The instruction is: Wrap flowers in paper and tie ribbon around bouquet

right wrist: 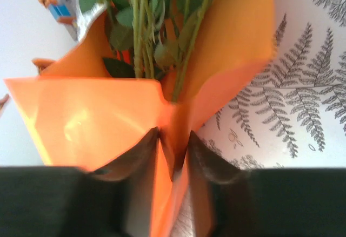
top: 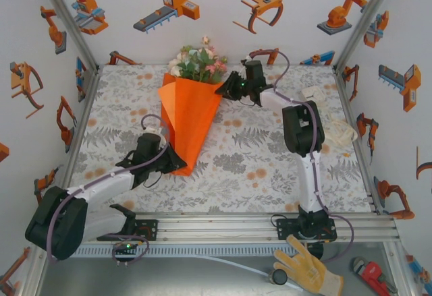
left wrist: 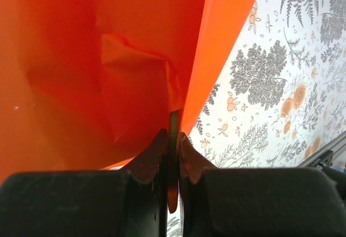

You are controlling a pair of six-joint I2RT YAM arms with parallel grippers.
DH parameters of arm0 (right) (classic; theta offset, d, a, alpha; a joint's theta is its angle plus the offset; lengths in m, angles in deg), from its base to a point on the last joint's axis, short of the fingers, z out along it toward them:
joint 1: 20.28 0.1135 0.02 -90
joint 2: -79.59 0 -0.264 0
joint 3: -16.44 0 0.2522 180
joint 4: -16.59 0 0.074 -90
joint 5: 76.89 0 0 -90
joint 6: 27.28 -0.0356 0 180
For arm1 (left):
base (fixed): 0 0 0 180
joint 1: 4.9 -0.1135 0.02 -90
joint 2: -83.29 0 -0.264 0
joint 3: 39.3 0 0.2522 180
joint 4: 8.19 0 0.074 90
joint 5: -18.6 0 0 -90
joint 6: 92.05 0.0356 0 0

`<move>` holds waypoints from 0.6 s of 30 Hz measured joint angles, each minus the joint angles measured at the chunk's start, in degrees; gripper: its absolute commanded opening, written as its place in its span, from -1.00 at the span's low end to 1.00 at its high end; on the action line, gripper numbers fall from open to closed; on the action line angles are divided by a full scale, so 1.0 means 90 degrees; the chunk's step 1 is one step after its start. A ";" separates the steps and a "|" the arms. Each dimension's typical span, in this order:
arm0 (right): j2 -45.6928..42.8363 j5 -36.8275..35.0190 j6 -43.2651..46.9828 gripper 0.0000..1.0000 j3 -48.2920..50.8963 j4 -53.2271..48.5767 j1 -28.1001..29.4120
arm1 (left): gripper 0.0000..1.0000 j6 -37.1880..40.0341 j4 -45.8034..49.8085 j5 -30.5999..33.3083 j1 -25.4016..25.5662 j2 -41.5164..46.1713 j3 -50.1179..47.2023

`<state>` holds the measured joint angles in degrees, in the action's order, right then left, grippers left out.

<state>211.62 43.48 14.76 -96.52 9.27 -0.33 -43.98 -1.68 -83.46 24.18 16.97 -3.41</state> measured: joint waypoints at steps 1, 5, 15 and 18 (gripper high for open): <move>-0.0049 -0.0068 0.0066 0.02 0.0051 -0.0017 -0.0024 | -0.75 -0.0032 0.0027 -0.0015 -0.0053 0.0005 -0.0039; -0.0668 -0.0357 0.0265 0.04 0.1052 0.0073 -0.0104 | -0.76 -0.0294 -0.0080 -0.0248 -0.0364 -0.0005 -0.0228; -0.2181 -0.0663 0.0529 -0.13 0.1999 0.0857 0.1117 | -0.78 -0.0814 -0.0894 -0.1005 -0.0792 -0.0537 -0.0449; -0.1620 -0.0600 0.0551 -0.19 0.1185 0.0879 0.1736 | -0.77 -0.0867 -0.0959 -0.1049 -0.0821 -0.0505 -0.0488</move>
<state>197.04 38.08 19.72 -85.85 17.18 15.30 -51.78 -10.31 -92.90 16.80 12.42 -7.80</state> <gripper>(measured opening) 0.426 0.154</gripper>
